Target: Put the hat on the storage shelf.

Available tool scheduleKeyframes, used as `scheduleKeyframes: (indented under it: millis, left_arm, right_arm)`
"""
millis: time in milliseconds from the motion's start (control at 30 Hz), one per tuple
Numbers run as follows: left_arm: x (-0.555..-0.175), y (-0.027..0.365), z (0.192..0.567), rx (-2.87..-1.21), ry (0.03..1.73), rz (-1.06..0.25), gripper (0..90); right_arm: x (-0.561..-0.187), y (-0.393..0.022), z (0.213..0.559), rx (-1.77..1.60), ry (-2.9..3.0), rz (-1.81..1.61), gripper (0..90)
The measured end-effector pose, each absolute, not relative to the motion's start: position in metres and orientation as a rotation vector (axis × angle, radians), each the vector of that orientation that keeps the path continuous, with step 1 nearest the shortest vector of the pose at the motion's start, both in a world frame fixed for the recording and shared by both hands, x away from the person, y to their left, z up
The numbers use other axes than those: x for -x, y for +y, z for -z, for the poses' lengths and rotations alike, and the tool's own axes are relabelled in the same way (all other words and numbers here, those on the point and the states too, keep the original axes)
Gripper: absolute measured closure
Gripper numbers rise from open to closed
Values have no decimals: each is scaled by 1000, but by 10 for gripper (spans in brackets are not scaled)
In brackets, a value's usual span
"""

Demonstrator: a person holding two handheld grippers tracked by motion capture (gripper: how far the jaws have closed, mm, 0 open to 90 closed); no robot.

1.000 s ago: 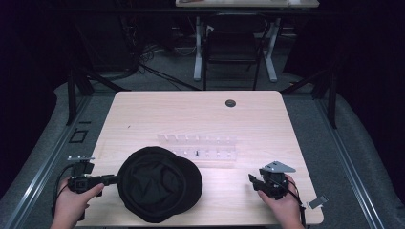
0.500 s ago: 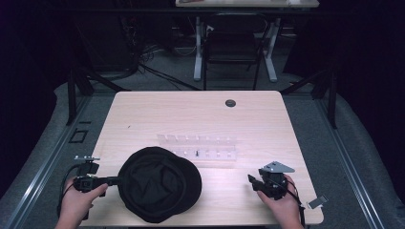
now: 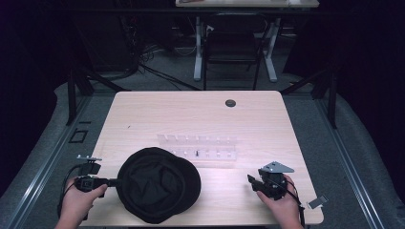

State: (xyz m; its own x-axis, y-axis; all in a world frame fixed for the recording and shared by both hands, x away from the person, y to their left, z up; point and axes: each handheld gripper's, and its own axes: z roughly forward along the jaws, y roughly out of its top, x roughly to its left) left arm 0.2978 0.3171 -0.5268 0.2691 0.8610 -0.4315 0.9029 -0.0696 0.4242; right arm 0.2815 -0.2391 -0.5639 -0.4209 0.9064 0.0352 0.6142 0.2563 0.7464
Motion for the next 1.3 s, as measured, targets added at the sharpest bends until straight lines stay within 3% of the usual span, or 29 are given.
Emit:
scheduleKeyframes:
  millis: [667, 1300]
  left_arm:
    - [-283, 348, 497, -1978, 1635, 76, 856]
    - [-303, 347, 532, -1996, 1706, 58, 751]
  right_arm:
    - [-281, -237, 564, -1383, 2132, -985, 490]
    - [-281, -235, 565, -1378, 2135, -987, 488]
